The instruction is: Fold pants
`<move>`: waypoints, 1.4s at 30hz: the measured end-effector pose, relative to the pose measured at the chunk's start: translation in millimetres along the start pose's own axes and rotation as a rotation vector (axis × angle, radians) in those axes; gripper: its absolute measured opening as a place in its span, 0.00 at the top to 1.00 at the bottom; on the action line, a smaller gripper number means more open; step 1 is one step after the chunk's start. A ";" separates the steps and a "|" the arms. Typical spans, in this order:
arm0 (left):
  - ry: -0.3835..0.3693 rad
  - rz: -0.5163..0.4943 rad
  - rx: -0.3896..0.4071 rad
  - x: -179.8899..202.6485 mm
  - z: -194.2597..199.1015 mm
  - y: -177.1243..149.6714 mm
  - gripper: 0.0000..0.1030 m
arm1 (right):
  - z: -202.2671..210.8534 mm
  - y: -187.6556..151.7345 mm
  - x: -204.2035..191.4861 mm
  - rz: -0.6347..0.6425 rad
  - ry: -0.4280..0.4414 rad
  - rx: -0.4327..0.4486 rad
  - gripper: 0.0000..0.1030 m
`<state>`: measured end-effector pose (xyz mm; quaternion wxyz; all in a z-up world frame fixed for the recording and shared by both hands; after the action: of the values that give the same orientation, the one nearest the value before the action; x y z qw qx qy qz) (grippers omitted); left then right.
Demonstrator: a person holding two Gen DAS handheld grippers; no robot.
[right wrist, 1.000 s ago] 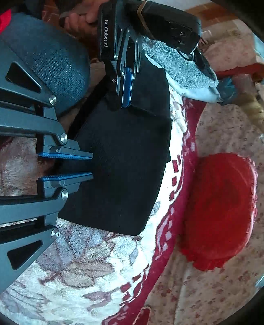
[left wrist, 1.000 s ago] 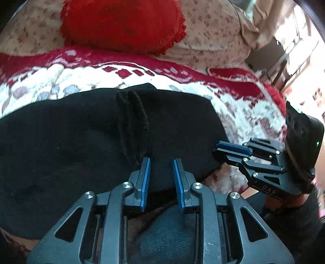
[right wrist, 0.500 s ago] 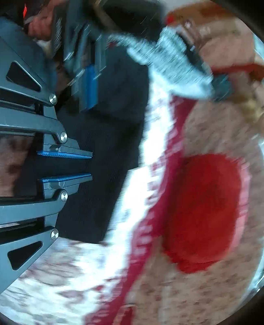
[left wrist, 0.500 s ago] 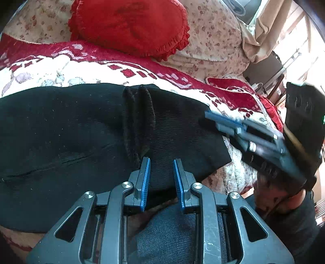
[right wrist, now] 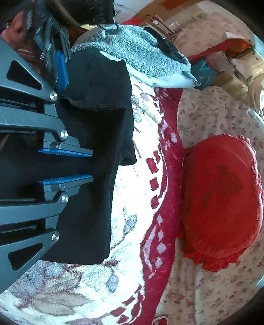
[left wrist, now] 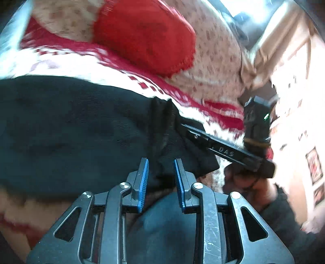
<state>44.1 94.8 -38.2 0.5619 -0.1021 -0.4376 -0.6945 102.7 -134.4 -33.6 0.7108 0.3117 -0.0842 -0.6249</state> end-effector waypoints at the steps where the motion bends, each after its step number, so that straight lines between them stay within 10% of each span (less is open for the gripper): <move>1: -0.007 0.032 0.029 -9.7 13.2 -7.2 0.57 | -1.4 0.2 0.4 0.008 -0.004 0.005 0.83; 10: 0.041 0.470 0.317 -122.7 98.9 -53.3 0.47 | -2.7 -1.8 -0.7 0.022 -0.021 0.027 0.83; 20: -0.091 0.756 0.400 -173.8 97.3 -44.7 0.48 | -2.8 -2.8 -1.2 0.024 -0.021 0.032 0.83; 26: -0.064 0.757 0.366 -161.8 98.1 -40.5 0.82 | -2.7 -2.4 -0.1 0.030 -0.024 0.032 0.83; 30: 0.168 0.569 0.369 -136.5 98.7 -27.5 0.83 | -2.6 -2.2 -0.3 0.030 -0.024 0.032 0.83; 37: 0.649 -0.059 0.472 -26.5 94.7 -19.1 0.90 | -2.0 -1.0 -0.6 0.028 -0.020 0.023 0.83; 42: 0.769 -0.539 0.514 49.7 61.0 -31.0 0.90 | 20.9 11.0 -7.7 0.030 0.061 0.075 0.83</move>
<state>-21.5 104.0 14.4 0.4901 0.4165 -0.3670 -0.6720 99.6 -134.0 -9.0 0.7103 0.3555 -0.0905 -0.6008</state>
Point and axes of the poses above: each gripper's, at about its wrist camera, not at the fingertips, and z roughly against the way its jaws point, x to its right, y to its top, the point moved 1 cm from there along -z, roughly the way its jaws point, and after that the axes turned 3 degrees about -x, right-handed, at the moved point
